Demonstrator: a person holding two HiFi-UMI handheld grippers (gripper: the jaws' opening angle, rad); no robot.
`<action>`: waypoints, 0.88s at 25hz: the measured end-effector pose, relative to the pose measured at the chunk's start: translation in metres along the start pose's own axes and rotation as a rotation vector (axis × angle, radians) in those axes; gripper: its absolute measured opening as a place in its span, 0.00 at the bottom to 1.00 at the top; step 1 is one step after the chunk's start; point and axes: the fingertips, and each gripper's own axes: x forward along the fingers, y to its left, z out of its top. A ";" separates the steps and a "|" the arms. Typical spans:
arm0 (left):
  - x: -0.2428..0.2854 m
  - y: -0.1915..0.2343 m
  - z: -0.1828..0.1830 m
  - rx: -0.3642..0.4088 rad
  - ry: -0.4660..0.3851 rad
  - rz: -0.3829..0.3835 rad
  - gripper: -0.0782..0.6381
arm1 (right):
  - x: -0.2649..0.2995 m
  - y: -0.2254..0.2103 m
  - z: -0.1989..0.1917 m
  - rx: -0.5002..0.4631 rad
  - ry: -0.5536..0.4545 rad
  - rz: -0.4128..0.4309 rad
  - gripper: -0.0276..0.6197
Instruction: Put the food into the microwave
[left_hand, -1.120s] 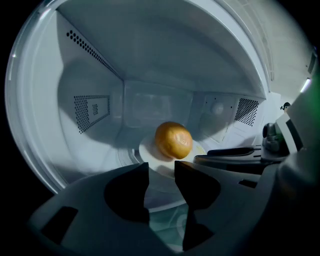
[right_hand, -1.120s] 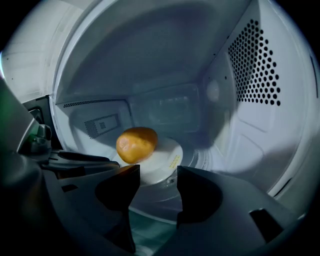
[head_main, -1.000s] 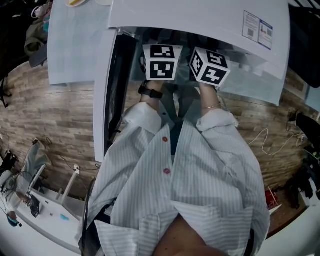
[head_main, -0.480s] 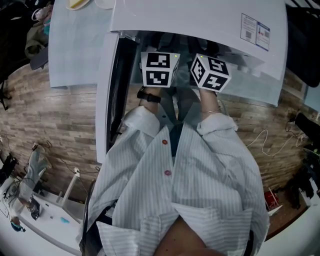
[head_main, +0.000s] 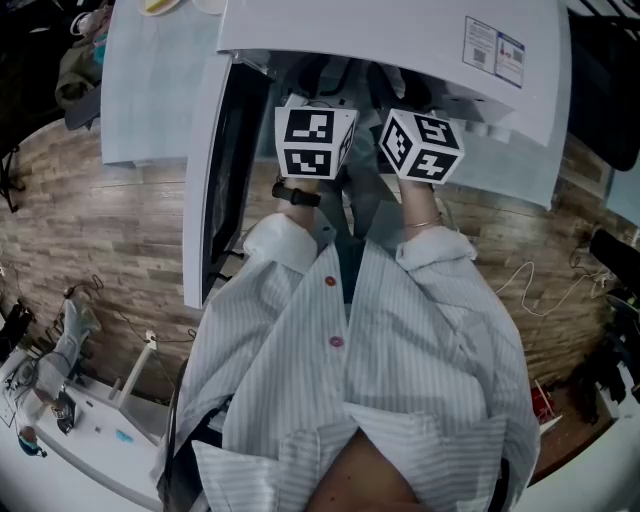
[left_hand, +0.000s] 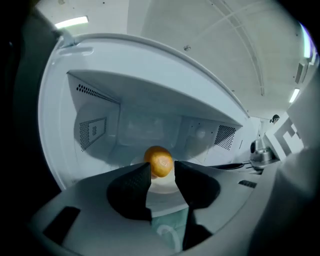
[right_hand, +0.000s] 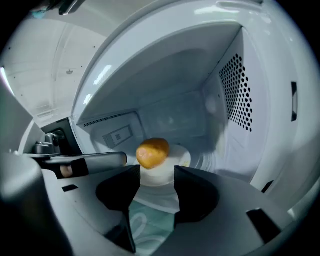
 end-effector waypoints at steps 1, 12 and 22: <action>-0.002 -0.003 0.002 -0.008 -0.003 -0.003 0.33 | -0.003 0.002 0.001 0.001 0.002 0.018 0.39; -0.041 -0.026 0.031 -0.066 -0.051 0.006 0.32 | -0.042 0.030 0.017 -0.034 0.007 0.197 0.29; -0.081 -0.052 0.083 -0.099 -0.155 -0.060 0.24 | -0.086 0.066 0.072 -0.039 -0.073 0.387 0.14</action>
